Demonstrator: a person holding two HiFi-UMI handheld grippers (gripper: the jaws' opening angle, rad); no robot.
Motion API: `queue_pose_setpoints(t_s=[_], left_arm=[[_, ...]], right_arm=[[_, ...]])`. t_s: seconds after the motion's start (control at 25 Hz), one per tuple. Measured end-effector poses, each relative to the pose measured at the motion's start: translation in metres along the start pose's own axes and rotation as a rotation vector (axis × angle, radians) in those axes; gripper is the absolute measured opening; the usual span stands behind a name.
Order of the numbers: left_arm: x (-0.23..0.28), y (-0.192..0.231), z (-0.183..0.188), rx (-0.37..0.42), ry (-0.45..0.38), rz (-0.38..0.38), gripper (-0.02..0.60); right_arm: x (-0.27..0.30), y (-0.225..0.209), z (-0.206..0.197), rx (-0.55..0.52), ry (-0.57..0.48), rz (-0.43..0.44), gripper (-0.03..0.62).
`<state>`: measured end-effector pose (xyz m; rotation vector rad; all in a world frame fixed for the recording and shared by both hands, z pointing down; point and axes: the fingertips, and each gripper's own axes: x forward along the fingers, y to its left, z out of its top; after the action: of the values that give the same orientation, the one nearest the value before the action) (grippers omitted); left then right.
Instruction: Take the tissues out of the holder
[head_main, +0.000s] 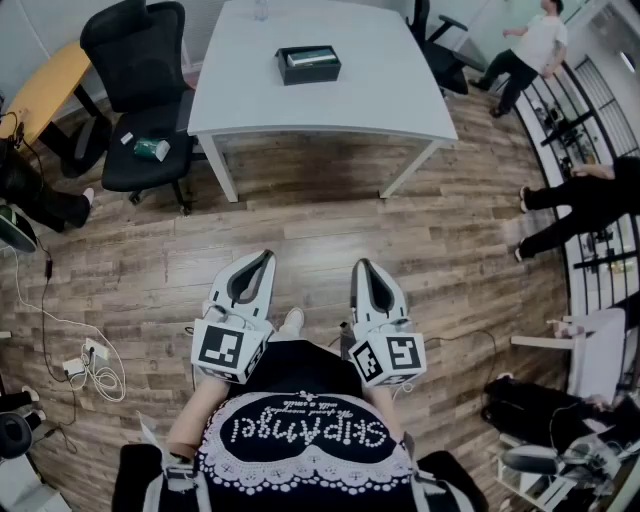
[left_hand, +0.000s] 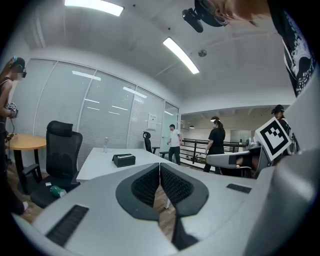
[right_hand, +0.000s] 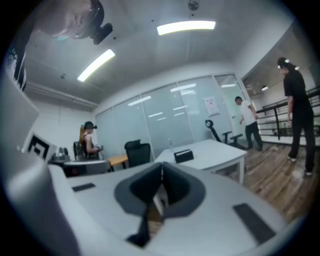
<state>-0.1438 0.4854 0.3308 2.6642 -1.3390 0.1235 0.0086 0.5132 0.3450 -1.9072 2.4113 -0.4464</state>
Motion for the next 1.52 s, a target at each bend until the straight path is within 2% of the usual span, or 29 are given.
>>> queue_pose_setpoints(t_s=[0.64,0.96,1.2,1.4,1.52], left_arm=[[0.01,-0.014,-0.002,0.008,-0.018,-0.016,0.025],[0.021,-0.009,-0.007,-0.002,0.003,0.002,0.025],[0.046,0.005,-0.006,-0.011,0.017,0.01,0.025],[0.087,0.026,-0.006,-0.02,0.022,0.003,0.025],[0.117,0.047,0.003,-0.028,0.036,0.019,0.025]], right_arm=[[0.001,-0.007,0.001,-0.043,0.015,0.06,0.032],[0.008,-0.023,-0.002,0.0,0.021,0.055,0.034],[0.027,-0.041,-0.003,0.013,0.047,0.027,0.034],[0.065,-0.059,0.002,-0.088,0.071,-0.022,0.034],[0.099,-0.068,0.014,-0.107,0.074,-0.025,0.034]])
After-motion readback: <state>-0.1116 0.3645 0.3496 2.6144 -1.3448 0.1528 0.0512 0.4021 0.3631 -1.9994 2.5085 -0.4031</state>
